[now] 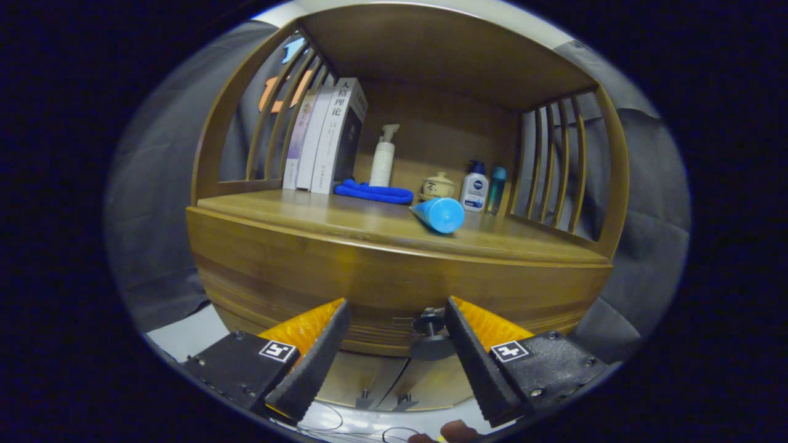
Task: Pull open the drawer, take out the items inside it, and place them on the countertop above the cabinet.
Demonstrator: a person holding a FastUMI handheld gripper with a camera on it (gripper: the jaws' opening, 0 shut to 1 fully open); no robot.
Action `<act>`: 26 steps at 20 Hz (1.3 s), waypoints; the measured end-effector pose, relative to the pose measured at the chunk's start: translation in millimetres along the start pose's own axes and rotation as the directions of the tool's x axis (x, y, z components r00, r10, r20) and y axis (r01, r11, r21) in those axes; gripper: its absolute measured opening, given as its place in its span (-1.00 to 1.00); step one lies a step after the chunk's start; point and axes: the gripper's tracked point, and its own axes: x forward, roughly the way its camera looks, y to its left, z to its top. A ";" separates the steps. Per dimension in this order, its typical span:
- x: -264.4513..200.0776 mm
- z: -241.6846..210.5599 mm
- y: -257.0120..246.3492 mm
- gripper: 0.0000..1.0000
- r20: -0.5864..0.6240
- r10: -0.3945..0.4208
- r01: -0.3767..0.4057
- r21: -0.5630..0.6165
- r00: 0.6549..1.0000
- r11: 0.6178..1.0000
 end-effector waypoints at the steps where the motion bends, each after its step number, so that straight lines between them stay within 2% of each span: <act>1: -9.4 2.7 1.3 1.00 0.011 0.012 -0.012 -0.005 1.000 1.000; 6: -71.5 18.7 2.6 1.00 0.045 0.089 -0.090 0.029 0.995 0.995; 11: -146.8 27.2 -17.7 1.00 0.076 0.128 -0.132 0.054 0.989 0.990; 20: -260.0 44.2 -60.0 1.00 0.145 0.146 -0.161 0.095 0.979 0.982; 26: -309.3 47.5 -52.8 1.00 0.183 0.166 -0.184 0.089 0.969 0.979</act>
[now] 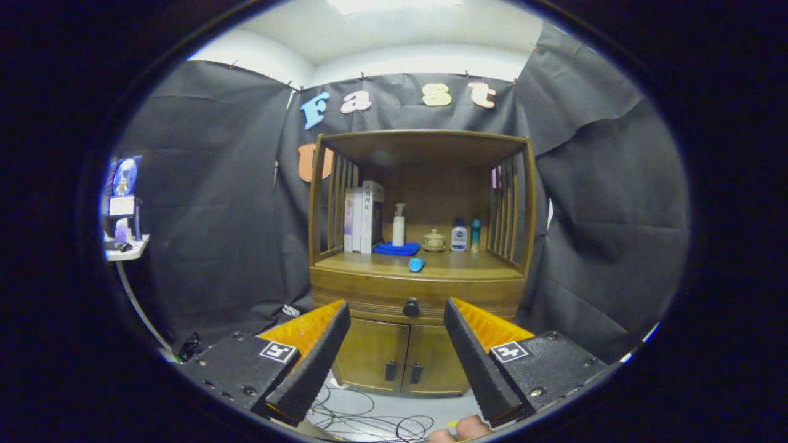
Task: Pull open the drawer, take out the items inside it, and place them on the countertop above the cabinet.
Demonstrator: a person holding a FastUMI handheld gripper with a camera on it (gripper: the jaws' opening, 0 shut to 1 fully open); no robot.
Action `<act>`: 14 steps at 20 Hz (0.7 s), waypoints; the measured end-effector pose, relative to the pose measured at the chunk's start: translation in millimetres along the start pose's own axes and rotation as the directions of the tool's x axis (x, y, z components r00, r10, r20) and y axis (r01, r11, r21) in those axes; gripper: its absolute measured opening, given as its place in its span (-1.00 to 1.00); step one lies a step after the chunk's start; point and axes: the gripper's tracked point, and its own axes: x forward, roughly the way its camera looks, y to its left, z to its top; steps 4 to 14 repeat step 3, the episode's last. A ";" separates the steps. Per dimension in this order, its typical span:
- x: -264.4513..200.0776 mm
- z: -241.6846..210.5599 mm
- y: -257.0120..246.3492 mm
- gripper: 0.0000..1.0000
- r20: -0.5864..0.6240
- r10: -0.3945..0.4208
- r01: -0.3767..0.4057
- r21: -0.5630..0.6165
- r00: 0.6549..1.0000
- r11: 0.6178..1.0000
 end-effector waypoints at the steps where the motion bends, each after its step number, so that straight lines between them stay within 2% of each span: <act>1: -3.9 3.3 0.8 1.00 0.010 0.002 -0.002 0.004 1.000 1.000; 14: -9.1 6.5 -2.3 0.99 0.022 -0.005 0.005 0.017 1.000 1.000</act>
